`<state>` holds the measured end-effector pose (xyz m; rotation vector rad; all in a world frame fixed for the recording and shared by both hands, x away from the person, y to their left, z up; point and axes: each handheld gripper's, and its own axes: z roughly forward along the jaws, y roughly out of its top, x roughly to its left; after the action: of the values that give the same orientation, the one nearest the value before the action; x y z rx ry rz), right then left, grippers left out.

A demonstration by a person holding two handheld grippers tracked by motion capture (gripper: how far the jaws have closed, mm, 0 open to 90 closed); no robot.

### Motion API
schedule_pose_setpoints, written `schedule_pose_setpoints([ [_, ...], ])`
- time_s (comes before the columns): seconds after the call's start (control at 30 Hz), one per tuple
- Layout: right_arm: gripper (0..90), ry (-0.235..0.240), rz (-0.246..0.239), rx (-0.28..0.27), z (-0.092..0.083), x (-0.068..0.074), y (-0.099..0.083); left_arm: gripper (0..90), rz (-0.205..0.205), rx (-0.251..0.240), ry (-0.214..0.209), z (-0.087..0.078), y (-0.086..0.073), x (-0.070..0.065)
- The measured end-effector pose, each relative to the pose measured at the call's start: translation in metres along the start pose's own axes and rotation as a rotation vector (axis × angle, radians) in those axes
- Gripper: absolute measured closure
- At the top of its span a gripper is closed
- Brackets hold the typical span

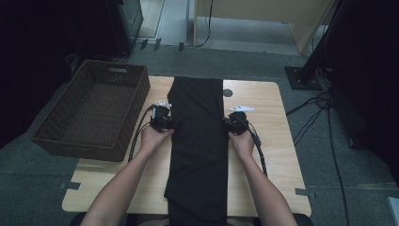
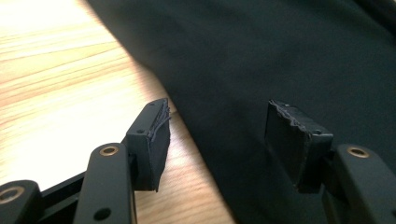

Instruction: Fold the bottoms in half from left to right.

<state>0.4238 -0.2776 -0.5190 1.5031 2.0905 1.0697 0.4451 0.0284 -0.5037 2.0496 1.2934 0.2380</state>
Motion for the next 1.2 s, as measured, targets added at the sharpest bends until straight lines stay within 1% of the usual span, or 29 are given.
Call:
schedule_pose_setpoints([
  [0.03,87.8,-0.001,-0.001,-0.001,0.0,0.0,0.0,43.1,0.013,-0.001,-0.001,0.001,0.0,-0.001],
  [0.1,87.7,-0.003,-0.001,-0.004,0.0,0.001,0.0,48.9,0.04,-0.01,-0.003,0.003,-0.001,-0.005],
  [0.17,87.7,-0.006,-0.001,-0.009,0.001,0.001,0.0,56.6,0.058,-0.011,-0.019,0.005,0.0,-0.008],
  [0.2,87.7,-0.009,0.0,-0.01,0.001,0.002,0.0,60.2,0.07,-0.005,-0.019,0.006,0.0,-0.01],
  [0.27,87.8,-0.009,-0.001,-0.01,0.001,0.002,0.0,72.2,0.086,0.006,-0.006,0.007,0.002,-0.012],
  [0.3,87.8,-0.006,-0.002,-0.009,0.001,0.002,0.0,82.1,0.092,0.016,-0.004,0.007,0.002,-0.011],
  [0.33,87.8,-0.003,0.002,-0.006,0.001,0.001,0.0,87.3,0.082,0.021,-0.019,0.007,0.003,-0.011],
  [0.37,88.0,-0.001,0.004,0.001,0.0,0.001,0.0,89.2,0.075,0.032,-0.033,0.005,0.003,-0.009],
  [0.43,88.2,0.008,0.014,0.016,-0.002,0.0,0.001,89.9,0.065,0.03,-0.069,0.0,0.001,-0.009],
  [0.47,88.3,0.016,0.019,0.026,-0.005,0.0,0.001,90.0,0.071,0.024,-0.089,-0.006,-0.002,-0.01],
  [0.53,88.4,0.032,-0.006,0.035,-0.015,0.001,0.0,90.0,0.102,0.008,-0.116,-0.021,-0.009,-0.015],
  [0.6,88.5,0.057,-0.004,0.024,-0.028,0.002,-0.004,90.0,0.12,-0.001,-0.149,-0.036,-0.019,-0.021],
  [0.63,88.4,0.069,-0.006,0.03,-0.034,0.005,-0.006,90.0,0.135,0.0,-0.159,-0.043,-0.025,-0.025],
  [0.67,88.4,0.076,-0.017,0.037,-0.04,0.008,-0.009,90.0,0.157,0.01,-0.164,-0.049,-0.032,-0.029],
  [0.7,88.5,0.088,-0.019,0.038,-0.047,0.012,-0.014,90.0,0.174,0.026,-0.168,-0.055,-0.039,-0.033],
  [0.73,88.4,0.103,-0.024,0.045,-0.053,0.016,-0.02,90.0,0.183,0.033,-0.177,-0.061,-0.047,-0.036],
  [0.77,88.4,0.113,-0.034,0.062,-0.059,0.021,-0.026,90.0,0.168,0.043,-0.193,-0.067,-0.055,-0.038],
  [0.8,88.4,0.121,-0.051,0.066,-0.065,0.025,-0.033,90.0,0.15,0.056,-0.213,-0.073,-0.063,-0.04],
  [0.87,88.4,0.137,-0.075,0.096,-0.077,0.036,-0.047,90.0,0.157,0.078,-0.233,-0.086,-0.08,-0.048],
  [0.9,88.4,0.149,-0.077,0.108,-0.084,0.041,-0.054,90.0,0.158,0.095,-0.247,-0.092,-0.089,-0.052],
  [0.93,88.3,0.168,-0.087,0.12,-0.091,0.047,-0.061,89.9,0.18,0.111,-0.257,-0.098,-0.099,-0.057],
  [0.97,88.3,0.181,-0.095,0.134,-0.098,0.053,-0.07,89.9,0.191,0.128,-0.268,-0.103,-0.108,-0.059],
  [1.03,88.3,0.224,-0.09,0.174,-0.111,0.062,-0.087,89.6,0.152,0.169,-0.319,-0.109,-0.122,-0.061],
  [1.07,88.3,0.241,-0.095,0.189,-0.115,0.065,-0.096,89.5,0.154,0.185,-0.33,-0.112,-0.128,-0.062],
  [1.1,88.2,0.264,-0.093,0.184,-0.12,0.068,-0.103,88.8,0.162,0.19,-0.327,-0.113,-0.132,-0.063],
  [1.13,87.8,0.271,-0.1,0.18,-0.123,0.069,-0.107,86.1,0.16,0.187,-0.322,-0.114,-0.132,-0.062],
  [1.17,87.3,0.264,-0.106,0.176,-0.125,0.07,-0.108,76.7,0.147,0.173,-0.312,-0.114,-0.13,-0.061],
  [1.2,86.3,0.249,-0.113,0.169,-0.126,0.069,-0.107,65.4,0.145,0.15,-0.294,-0.114,-0.126,-0.058],
])
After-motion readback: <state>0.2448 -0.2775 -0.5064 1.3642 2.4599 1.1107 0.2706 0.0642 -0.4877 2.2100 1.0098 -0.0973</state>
